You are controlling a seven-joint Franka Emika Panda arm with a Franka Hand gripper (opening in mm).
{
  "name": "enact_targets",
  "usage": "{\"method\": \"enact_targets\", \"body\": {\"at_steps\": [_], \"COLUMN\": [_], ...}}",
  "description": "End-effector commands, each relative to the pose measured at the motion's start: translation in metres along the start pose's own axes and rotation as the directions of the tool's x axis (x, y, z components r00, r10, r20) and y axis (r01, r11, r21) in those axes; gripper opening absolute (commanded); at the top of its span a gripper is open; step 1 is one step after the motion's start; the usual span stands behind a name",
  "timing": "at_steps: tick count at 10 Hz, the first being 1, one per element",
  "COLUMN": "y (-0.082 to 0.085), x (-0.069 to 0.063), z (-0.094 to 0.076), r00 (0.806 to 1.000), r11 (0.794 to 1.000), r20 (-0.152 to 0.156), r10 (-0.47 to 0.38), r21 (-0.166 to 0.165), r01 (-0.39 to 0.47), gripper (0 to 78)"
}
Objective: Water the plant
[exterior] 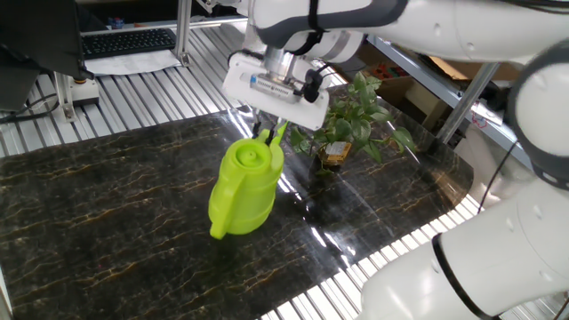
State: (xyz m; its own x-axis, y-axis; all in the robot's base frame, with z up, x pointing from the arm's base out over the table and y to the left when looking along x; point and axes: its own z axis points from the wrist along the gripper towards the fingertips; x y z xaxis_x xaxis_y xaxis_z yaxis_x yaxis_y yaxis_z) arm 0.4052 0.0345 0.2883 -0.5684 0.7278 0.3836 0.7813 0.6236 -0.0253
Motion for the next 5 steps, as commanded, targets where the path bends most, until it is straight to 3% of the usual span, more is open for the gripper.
{"method": "enact_targets", "body": {"at_steps": [1, 5], "y": [-0.0055, -0.0056], "x": [0.0087, 0.0087], "z": [-0.0260, -0.0262], "r00": [0.995, 0.981], "r11": [0.991, 0.972], "r20": [0.014, 0.011], "r10": [0.102, 0.194], "r21": [-0.093, -0.139], "r01": [-0.101, -0.191], "gripper": [1.1, 1.1]}}
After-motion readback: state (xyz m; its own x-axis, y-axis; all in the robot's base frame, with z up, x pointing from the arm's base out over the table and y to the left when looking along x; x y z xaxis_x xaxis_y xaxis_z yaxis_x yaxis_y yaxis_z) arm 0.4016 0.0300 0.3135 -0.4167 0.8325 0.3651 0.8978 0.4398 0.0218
